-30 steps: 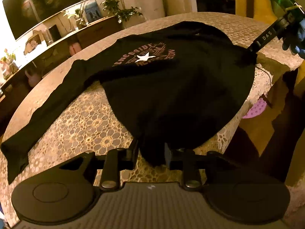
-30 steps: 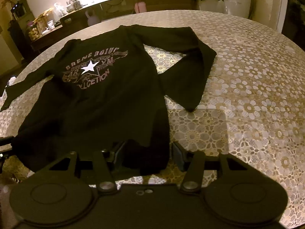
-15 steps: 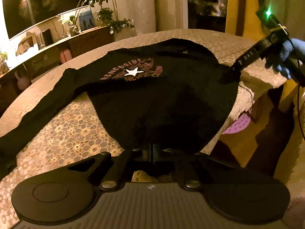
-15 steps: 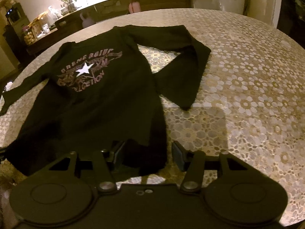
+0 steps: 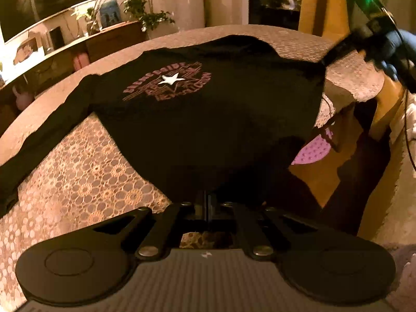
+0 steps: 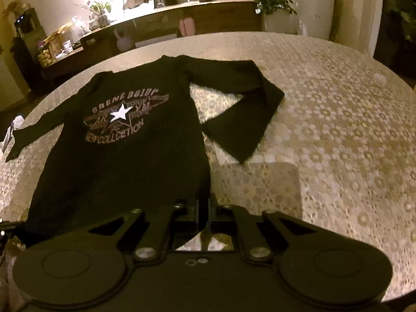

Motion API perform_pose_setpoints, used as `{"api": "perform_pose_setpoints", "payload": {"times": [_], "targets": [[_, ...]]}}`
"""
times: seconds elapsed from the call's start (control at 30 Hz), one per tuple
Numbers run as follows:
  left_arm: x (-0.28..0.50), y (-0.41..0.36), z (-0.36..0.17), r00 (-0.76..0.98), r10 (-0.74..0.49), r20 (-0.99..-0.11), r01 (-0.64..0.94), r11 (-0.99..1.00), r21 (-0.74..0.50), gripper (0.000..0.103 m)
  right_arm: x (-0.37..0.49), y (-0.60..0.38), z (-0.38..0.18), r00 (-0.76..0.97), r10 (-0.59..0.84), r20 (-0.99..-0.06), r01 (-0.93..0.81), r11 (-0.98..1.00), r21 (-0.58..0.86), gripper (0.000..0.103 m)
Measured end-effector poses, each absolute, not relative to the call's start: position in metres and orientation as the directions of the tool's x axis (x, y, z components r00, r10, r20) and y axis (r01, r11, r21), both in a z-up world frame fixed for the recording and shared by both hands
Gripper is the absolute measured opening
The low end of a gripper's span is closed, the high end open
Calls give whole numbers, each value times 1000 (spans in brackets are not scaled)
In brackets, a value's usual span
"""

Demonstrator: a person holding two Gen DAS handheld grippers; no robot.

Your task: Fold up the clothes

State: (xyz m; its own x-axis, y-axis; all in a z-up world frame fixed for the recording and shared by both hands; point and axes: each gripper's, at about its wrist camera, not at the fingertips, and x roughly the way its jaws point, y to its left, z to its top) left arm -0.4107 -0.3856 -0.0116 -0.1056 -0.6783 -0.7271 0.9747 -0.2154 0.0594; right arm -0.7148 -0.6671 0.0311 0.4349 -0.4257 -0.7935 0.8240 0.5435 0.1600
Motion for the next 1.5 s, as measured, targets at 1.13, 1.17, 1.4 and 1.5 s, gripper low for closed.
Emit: {"api": "perform_pose_setpoints", "payload": {"times": [1.13, 1.17, 1.4, 1.5], "targets": [[-382, -505, -20, -148, -573, -806, 983, -172, -58, 72, -694, -831, -3, 199, -467, -862, 920, 392, 0, 103], [-383, -503, -21, -140, -578, -804, 983, -181, -41, 72, -696, -836, 1, 186, -473, -861, 922, 387, -14, 103], [-387, -500, -23, -122, -585, -802, 980, -201, -2, 73, -745, -890, 48, -13, -618, -786, 979, 153, -136, 103], [-387, -500, -23, -122, -588, -800, 979, -202, 0, 73, -769, -906, 54, -167, -627, -761, 976, 3, -217, 103]]}}
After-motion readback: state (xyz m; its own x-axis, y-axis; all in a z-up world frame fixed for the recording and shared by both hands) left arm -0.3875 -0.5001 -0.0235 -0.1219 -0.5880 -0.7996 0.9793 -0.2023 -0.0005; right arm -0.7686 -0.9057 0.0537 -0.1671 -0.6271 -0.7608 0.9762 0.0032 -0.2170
